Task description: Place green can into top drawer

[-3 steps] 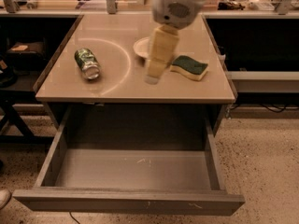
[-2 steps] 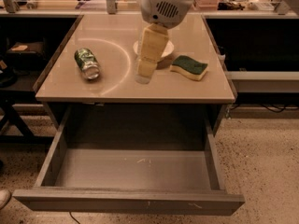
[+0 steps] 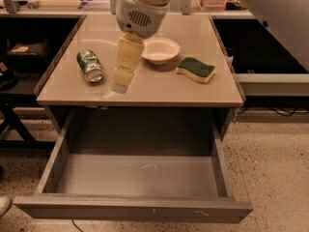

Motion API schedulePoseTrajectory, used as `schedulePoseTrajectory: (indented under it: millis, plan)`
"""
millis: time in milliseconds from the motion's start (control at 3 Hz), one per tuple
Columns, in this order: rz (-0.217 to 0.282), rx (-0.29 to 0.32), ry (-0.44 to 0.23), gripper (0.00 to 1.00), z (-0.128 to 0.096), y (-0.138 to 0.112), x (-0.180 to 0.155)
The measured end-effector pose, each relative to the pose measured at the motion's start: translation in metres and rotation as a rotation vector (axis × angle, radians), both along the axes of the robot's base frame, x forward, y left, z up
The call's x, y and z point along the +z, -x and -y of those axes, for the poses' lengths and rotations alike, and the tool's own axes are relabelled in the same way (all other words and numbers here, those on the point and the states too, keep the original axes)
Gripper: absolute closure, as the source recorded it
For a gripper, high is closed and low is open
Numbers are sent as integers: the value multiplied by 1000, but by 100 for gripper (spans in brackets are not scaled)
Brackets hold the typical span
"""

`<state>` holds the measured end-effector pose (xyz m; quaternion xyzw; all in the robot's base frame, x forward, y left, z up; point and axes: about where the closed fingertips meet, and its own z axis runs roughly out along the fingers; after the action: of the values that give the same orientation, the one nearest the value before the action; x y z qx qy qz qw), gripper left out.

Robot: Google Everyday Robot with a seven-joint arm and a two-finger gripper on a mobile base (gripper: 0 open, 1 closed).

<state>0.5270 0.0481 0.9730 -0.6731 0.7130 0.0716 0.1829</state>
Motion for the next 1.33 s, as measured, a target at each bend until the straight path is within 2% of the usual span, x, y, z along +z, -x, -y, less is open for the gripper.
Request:
schedulePoseTrajectory:
  millis: [333,667,1000,1333]
  plan:
    - [-19,-70,-3,0,-37,-24,3]
    - [-18,-70,-3,0,-36,-25,3]
    - [-19,-147,-27,0,-53,-43,4]
    - [-20,-265,-46,0,-76,-74,8]
